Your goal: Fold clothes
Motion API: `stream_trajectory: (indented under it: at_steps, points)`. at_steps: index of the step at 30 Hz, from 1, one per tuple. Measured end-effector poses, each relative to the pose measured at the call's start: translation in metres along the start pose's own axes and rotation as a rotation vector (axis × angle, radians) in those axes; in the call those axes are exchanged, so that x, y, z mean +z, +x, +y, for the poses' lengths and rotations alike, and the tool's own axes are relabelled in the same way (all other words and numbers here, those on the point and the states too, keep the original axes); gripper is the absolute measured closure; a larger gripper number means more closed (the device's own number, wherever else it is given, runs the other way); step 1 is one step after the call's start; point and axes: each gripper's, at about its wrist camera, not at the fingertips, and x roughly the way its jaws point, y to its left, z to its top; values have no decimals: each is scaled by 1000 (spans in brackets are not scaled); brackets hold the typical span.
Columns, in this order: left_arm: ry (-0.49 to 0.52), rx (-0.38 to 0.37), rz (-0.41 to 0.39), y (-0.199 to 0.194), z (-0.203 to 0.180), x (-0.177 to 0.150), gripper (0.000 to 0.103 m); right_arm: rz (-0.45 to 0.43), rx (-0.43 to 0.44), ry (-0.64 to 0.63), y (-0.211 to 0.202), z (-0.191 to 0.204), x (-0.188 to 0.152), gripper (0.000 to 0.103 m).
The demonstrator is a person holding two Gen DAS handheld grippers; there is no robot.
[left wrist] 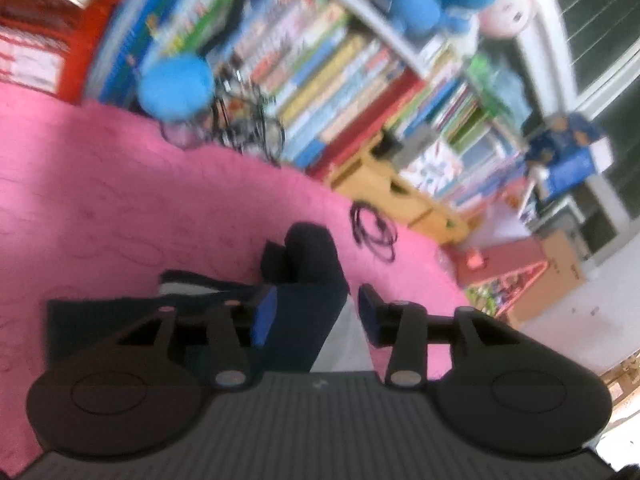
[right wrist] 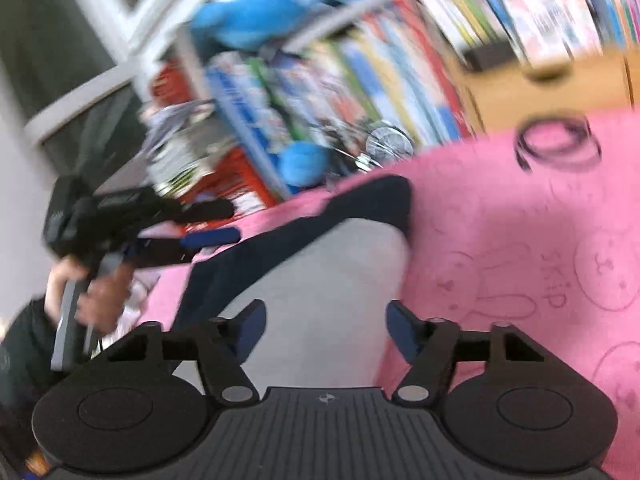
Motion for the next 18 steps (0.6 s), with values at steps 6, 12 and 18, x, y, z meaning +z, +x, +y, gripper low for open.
stream_trajectory:
  at_steps: [6,12,18]
  points:
    - [-19,-22,120,52,1,23,52,90,67,62,51,-32,20,55]
    - [7,-4,175,90,0,34,85,98,77,-45,51,-29,17,53]
    - [26,-14,-46,78,-5,55,92,108,88,-59,45,-31,12,46]
